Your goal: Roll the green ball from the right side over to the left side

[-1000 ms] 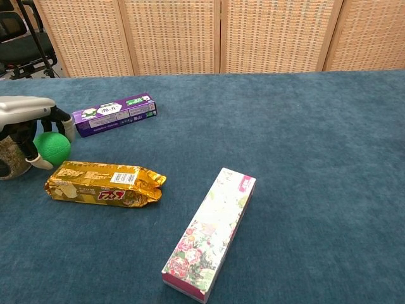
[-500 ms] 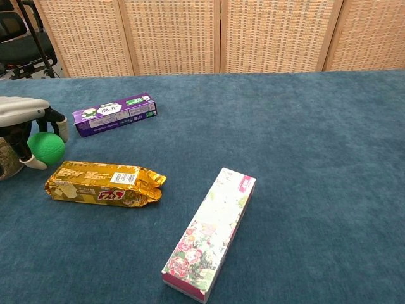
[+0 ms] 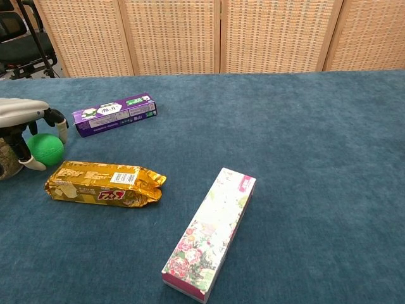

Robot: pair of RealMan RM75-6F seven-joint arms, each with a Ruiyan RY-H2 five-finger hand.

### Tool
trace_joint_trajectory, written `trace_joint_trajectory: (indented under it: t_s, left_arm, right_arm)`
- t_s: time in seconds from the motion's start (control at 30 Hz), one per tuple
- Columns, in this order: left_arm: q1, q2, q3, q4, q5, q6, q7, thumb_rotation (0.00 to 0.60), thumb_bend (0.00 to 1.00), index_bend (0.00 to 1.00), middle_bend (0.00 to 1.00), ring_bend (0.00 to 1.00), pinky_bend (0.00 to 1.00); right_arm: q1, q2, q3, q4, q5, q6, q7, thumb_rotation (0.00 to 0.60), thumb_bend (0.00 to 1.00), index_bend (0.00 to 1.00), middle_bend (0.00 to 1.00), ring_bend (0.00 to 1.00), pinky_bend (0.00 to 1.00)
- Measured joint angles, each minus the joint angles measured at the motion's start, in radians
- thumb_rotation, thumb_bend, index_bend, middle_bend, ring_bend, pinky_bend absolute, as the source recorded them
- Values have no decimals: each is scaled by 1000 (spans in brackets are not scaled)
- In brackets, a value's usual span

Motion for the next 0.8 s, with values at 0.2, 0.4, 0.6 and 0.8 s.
trace_joint_trajectory:
  t_s: [0.2,0.4,0.6,0.8]
  left_arm:
    - [-1,22,-2,-17,-6,-20,-9,600,178,221,1,0,203]
    - [-4,52,-7,-44,-24,-43,-22,600,156,134,0,0,186]
    - [3,100,-16,-79,-2,-57,-74,600,155,99,0,0,185]
    - [15,135,-27,-106,30,-48,-126,600,153,61,0,0,185]
  right_arm:
    - [-1,0,3,-2,5,-1,-3,600,0,0,0,0,0]
    - [-3,0,5,-4,5,0,-2,600,0,0,0,0,0]
    - [-5,2,5,-5,1,3,-1,600,0,0,0,0,0]
    - [-6,4,5,-7,-1,3,1,600,0,0,0,0,0]
